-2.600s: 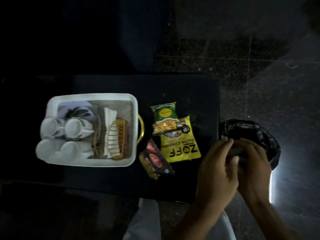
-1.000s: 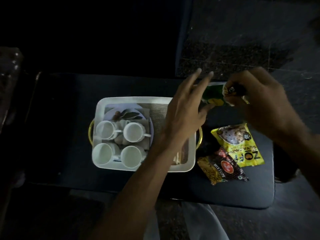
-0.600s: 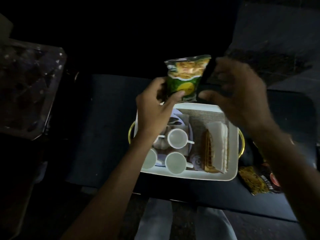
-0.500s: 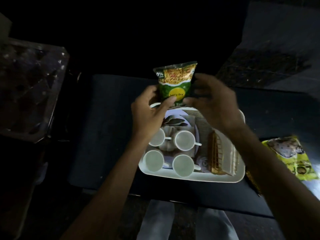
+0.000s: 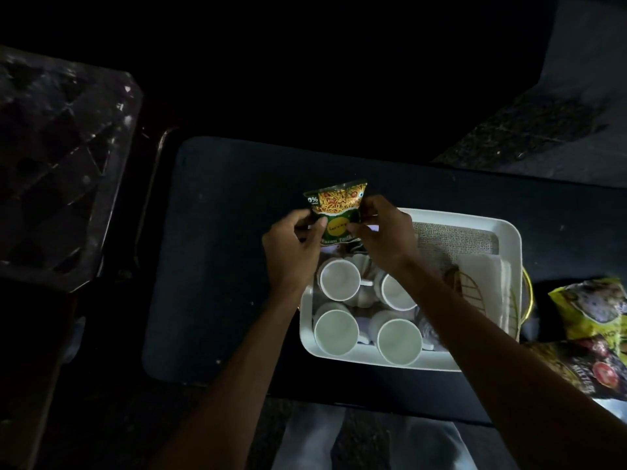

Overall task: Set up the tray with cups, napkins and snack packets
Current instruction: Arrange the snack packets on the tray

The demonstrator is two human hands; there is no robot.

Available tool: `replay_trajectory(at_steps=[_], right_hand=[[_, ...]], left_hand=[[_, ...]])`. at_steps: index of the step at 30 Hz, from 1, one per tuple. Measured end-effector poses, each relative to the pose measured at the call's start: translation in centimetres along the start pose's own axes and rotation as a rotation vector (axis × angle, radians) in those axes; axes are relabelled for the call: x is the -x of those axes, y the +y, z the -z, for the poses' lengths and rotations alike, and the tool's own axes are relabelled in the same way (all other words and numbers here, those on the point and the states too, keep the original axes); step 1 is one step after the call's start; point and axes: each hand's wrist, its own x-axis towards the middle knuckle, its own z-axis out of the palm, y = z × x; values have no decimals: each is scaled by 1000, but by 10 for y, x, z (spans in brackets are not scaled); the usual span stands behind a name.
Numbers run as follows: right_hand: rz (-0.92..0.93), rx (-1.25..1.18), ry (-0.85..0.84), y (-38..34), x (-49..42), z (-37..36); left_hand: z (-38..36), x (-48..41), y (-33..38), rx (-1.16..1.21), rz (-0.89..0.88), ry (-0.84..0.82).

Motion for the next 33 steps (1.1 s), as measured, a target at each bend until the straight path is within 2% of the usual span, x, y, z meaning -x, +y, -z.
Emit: replay_trajectory(at_steps=[11,13,15,19,27,33], right_hand=[[41,25,-25,-11,-2,1],[64,102,5,-11,5,10],[61,228,48,-10,17,22],[51,437,110,-3,52,53],[-98,553,128,55,137,114],[-181,456,150,114,201,157]], left_hand=[[8,3,2,-50,51,48],[12,13,8,-126,-49,91],[12,27,14,-278,-221,121],[-3,58,23,-528,-560,63],[-75,133,74,-506,-727,-122],[-135,196,107,-429,-774,-233]])
